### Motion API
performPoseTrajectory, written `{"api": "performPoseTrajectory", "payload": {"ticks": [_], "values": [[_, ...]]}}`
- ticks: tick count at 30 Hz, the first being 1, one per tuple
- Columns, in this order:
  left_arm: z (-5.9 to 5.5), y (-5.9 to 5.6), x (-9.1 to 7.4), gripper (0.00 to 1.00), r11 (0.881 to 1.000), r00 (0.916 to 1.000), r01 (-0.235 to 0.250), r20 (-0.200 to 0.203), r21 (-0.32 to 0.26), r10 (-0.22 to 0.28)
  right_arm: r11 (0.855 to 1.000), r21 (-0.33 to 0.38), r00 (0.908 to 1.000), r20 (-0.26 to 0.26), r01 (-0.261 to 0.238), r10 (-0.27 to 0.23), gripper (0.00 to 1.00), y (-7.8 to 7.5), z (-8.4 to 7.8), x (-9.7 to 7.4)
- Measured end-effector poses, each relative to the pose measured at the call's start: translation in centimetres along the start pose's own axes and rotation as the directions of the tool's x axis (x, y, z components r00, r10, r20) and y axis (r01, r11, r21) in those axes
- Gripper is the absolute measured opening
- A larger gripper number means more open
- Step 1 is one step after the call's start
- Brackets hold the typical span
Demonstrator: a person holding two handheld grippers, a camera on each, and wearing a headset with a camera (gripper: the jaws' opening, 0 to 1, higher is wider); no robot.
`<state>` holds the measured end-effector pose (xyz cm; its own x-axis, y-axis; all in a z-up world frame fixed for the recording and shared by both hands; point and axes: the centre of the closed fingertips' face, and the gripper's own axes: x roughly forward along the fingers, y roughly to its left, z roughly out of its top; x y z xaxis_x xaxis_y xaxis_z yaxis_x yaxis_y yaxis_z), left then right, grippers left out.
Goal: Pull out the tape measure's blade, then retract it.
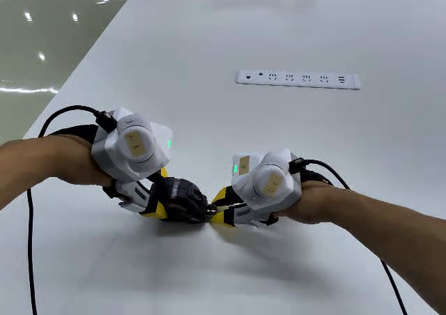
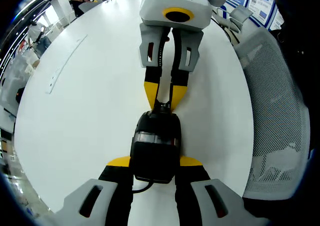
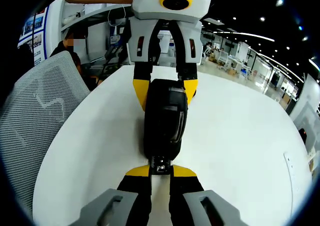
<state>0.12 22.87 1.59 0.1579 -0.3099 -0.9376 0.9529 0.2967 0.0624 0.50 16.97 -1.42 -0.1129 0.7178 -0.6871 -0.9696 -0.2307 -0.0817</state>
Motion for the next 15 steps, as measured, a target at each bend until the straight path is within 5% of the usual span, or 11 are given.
{"api": "performPoseTrajectory", "payload": {"ticks": [15], "values": [[0.0,0.1,0.1,0.26,1.0,1.0,0.0,0.001,-0.009,0.0,1.0,-0.006,0.9999,-0.015,0.002,-0.002,0.09,0.0,-1.1,-1.1]]}}
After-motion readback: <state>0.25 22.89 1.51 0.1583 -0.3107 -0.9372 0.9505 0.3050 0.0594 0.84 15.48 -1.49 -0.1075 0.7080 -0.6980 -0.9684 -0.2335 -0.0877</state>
